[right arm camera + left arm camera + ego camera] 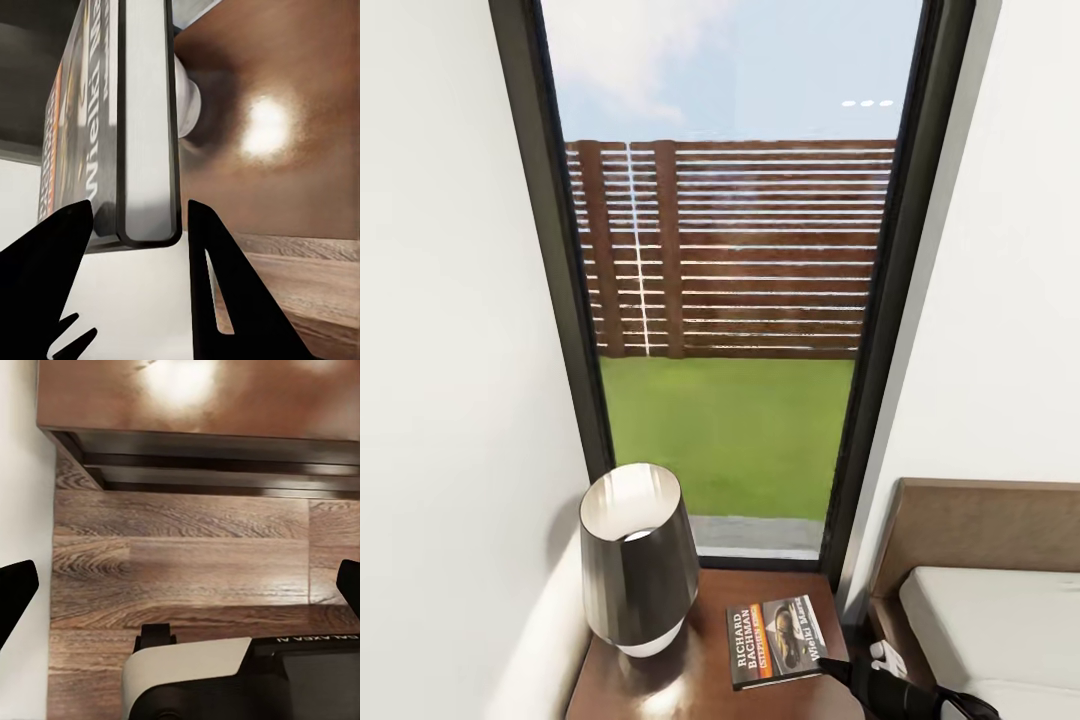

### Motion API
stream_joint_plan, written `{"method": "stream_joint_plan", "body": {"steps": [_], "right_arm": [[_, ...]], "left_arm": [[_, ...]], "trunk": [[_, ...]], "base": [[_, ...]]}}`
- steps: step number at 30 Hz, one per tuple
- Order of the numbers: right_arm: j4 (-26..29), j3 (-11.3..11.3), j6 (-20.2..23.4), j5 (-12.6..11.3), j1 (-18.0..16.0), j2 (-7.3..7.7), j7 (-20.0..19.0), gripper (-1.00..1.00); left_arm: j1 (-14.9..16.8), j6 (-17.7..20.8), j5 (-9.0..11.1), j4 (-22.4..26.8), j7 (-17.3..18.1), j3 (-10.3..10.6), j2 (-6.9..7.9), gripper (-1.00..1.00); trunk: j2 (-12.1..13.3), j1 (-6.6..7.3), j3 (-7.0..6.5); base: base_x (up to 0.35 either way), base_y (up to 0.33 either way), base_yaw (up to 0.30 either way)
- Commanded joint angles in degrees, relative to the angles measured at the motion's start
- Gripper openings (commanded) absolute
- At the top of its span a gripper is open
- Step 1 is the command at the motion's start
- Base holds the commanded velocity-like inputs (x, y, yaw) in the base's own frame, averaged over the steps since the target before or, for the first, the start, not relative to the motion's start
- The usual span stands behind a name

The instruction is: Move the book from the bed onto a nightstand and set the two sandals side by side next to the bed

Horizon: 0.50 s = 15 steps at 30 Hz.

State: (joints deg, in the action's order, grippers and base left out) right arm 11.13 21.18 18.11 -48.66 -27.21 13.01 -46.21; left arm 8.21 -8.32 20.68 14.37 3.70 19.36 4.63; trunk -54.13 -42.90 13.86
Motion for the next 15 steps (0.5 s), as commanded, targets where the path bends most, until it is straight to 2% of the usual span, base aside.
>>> {"method": "stream_joint_plan", "body": {"steps": [1, 15], "right_arm": [[0.04, 0.24, 0.52, -0.65, -0.04, 0.03, -0.05, -1.0], [-0.01, 0.33, 0.96, -0.54, -0.05, -0.36, 0.05, -1.0]], "left_arm": [[0.05, -0.2, 0.6, -0.05, 0.16, 0.38, 0.04, 1.0], [0.05, -0.2, 0.59, -0.05, 0.16, 0.42, 0.04, 1.0]], "trunk": [[-0.47, -0.23, 0.26], [-6.09, -3.31, 2.77]], "base": [[0.0, 0.0, 0.0], [0.0, 0.0, 0.0]]}}
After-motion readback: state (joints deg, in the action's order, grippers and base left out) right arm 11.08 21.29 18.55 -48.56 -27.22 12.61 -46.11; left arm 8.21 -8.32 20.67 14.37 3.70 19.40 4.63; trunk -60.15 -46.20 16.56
